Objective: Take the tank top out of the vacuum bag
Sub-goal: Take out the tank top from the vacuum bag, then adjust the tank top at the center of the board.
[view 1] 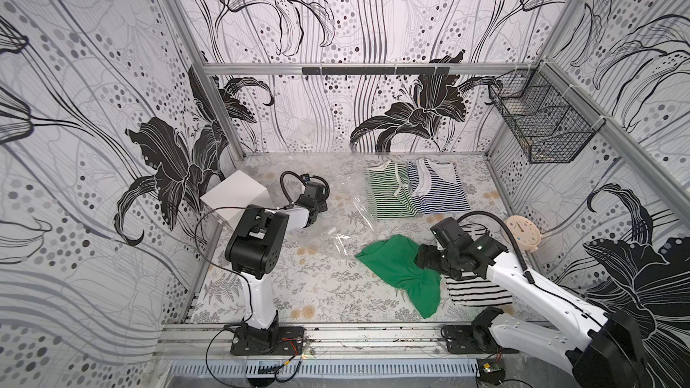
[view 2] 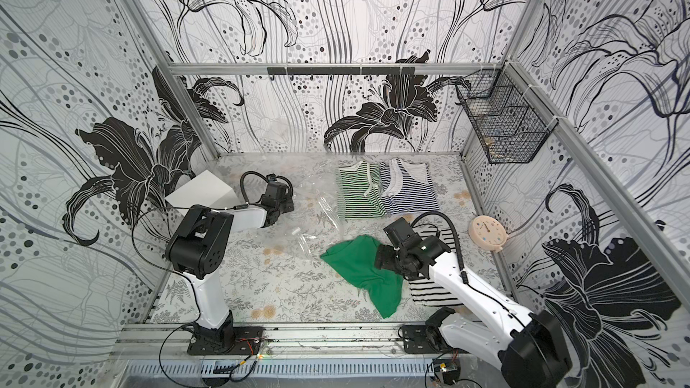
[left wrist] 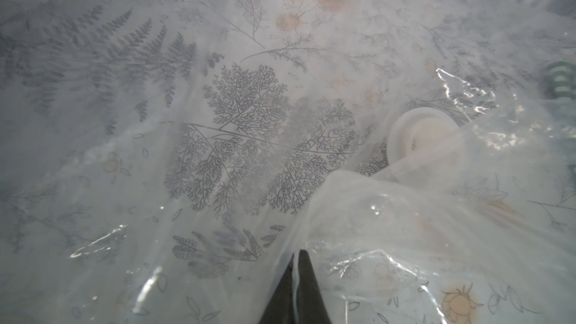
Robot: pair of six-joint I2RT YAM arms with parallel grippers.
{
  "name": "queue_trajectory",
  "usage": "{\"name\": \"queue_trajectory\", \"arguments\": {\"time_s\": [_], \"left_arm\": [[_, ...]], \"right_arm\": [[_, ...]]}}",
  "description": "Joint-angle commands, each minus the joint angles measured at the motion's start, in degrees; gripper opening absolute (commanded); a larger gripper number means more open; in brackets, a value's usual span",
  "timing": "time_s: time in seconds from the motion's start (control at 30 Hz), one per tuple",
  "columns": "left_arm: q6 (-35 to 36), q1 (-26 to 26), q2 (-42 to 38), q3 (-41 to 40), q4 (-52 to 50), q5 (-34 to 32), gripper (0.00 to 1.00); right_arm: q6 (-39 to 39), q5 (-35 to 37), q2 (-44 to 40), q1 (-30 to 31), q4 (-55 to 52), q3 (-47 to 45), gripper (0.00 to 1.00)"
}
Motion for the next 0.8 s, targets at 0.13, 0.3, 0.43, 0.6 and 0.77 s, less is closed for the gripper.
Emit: {"name": "queue_trajectory", "arguments": {"time_s": [0.13, 0.3, 0.43, 0.6, 0.77], "left_arm": [[-2.6, 0.9, -4.3, -3.1, 0.6, -1.8, 0.0], [-4.8, 0.6, -6.3, -5.1, 0.5, -1.1, 0.0], [-5.4, 0.6, -6.8, -6.6, 1.4, 0.5, 0.0], [-6.1, 0.0, -6.8, -6.9, 1.6, 0.7, 0.0], [-5.7, -0.1, -7.3, -6.8, 1.3, 0.7, 0.0]], "right_arm": [[-13.8, 0.0, 16.9, -0.2, 1.8, 13.3, 0.82], [-18.1, -3.1, 30.8, -0.8, 8.4, 18.5, 0.77], [-21.6, -4.8, 37.2, -1.5, 10.4, 20.3, 0.77], [-23.4, -5.1, 42.3, -1.7, 11.5, 20.9, 0.73], [-23.8, -5.9, 45.3, -2.2, 13.0, 20.4, 0.6]]}}
